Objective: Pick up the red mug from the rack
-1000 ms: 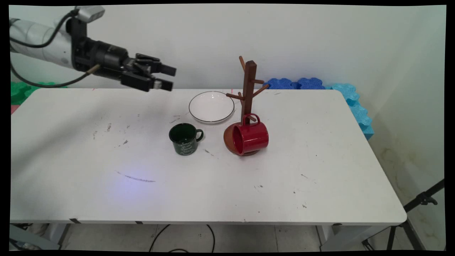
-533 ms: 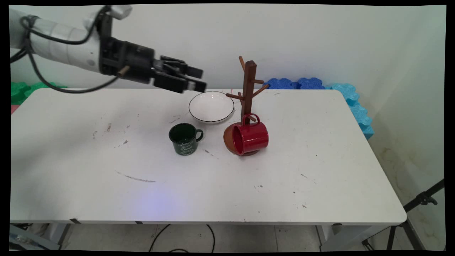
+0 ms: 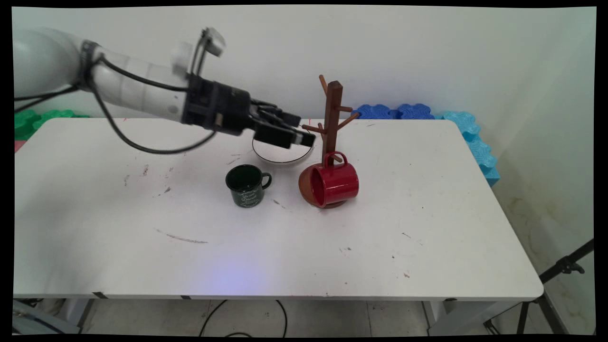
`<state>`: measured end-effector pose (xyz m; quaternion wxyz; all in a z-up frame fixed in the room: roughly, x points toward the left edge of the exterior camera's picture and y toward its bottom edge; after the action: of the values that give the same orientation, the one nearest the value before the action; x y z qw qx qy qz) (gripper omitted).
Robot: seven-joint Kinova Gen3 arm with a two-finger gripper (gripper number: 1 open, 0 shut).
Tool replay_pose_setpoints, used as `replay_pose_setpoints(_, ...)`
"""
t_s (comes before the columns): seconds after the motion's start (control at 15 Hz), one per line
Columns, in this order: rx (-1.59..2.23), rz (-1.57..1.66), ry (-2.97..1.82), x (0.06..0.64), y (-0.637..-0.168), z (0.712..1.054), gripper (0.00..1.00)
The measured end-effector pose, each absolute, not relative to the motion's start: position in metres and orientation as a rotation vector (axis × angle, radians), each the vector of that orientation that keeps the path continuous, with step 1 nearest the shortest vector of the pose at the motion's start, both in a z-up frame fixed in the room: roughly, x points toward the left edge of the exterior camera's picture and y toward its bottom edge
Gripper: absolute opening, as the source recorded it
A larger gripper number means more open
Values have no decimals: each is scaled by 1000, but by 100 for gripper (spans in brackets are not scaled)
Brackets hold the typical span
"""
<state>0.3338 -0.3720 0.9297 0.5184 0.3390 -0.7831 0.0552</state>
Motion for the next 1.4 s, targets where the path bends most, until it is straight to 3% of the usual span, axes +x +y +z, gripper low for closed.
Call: replay_pose_setpoints(1.4,919,150,-1832,301,-361,810,100)
